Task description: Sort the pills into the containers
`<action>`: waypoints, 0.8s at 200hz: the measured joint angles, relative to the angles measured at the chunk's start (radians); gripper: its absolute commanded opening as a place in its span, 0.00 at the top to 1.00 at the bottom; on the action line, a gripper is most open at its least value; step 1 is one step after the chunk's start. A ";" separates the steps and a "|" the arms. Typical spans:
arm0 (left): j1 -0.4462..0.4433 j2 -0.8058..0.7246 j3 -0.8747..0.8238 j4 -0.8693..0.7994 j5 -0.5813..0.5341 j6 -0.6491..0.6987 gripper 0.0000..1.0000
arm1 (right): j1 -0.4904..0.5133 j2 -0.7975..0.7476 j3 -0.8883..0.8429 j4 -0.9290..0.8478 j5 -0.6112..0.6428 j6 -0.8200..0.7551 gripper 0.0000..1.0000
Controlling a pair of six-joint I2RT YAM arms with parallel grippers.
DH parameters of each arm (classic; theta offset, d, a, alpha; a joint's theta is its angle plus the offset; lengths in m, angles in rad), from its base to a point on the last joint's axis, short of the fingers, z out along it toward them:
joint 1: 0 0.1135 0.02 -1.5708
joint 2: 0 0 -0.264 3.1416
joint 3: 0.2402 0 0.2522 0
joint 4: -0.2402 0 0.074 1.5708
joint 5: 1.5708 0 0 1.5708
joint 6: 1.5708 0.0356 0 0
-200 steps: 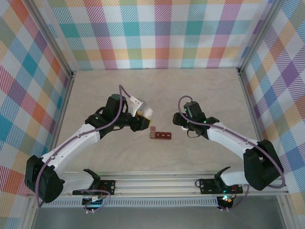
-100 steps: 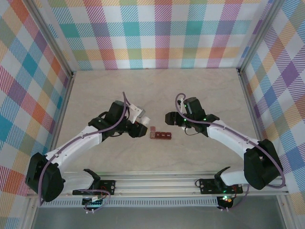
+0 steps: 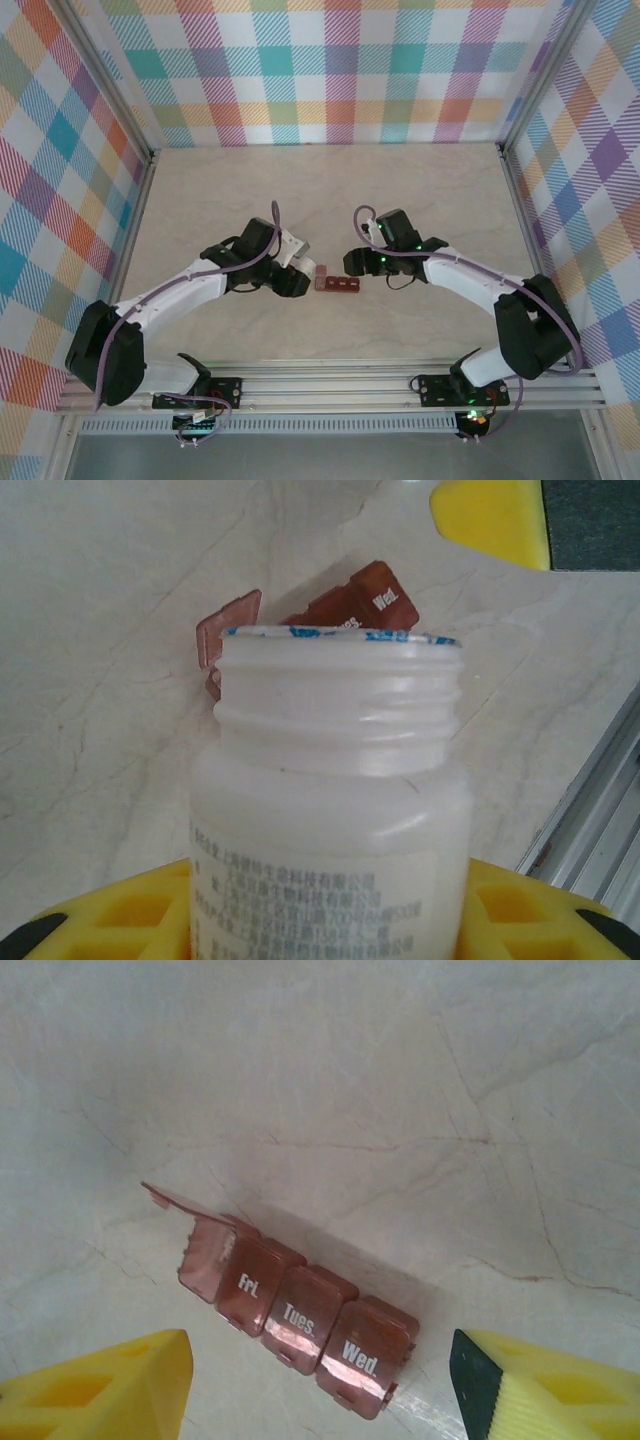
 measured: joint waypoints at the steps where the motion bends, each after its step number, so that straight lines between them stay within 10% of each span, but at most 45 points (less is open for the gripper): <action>1: 0.000 0.001 0.000 0.000 0.000 0.000 1.00 | 0.000 0.001 0.000 -0.001 0.000 -0.001 0.30; 160: -0.046 0.165 0.005 -0.028 0.001 0.006 1.00 | 0.024 0.117 0.027 -0.035 0.043 -0.085 0.31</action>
